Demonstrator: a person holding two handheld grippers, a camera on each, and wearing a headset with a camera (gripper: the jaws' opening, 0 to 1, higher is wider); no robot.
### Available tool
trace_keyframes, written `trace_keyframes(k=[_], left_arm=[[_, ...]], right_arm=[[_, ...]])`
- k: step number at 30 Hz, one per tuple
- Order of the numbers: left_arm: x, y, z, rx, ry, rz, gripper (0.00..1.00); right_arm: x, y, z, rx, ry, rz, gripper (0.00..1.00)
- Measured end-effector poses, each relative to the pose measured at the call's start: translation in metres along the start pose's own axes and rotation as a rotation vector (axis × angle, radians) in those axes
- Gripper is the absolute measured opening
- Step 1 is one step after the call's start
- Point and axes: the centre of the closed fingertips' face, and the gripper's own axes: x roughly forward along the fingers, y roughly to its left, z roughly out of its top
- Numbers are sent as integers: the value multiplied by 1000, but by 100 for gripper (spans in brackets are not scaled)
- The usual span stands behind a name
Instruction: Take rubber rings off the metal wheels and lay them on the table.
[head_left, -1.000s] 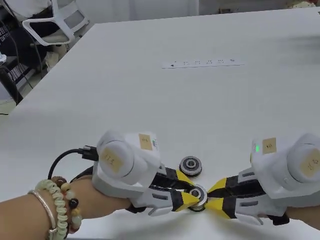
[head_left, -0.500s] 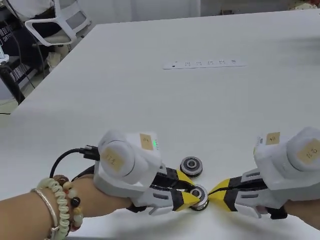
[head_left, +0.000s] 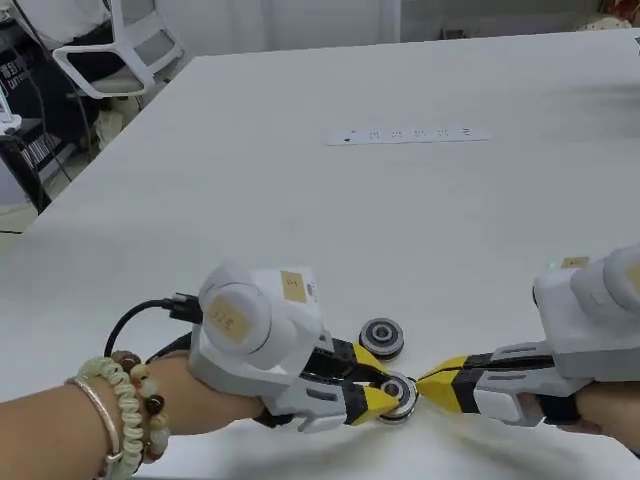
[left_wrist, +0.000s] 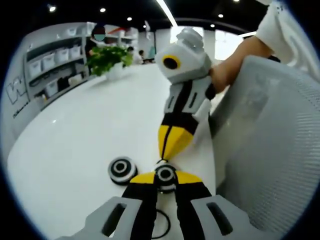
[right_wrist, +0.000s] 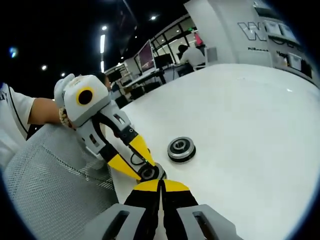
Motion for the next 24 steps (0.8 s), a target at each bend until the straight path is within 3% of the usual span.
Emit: trace_keyframes(k=[9, 24], left_arm=[[2, -1, 1, -1, 1, -4, 14], [4, -2, 3, 2, 3, -5, 14]], right_arm=[[-2, 6, 0, 43, -8, 16, 0], [-2, 1, -2, 5, 11, -4, 0]])
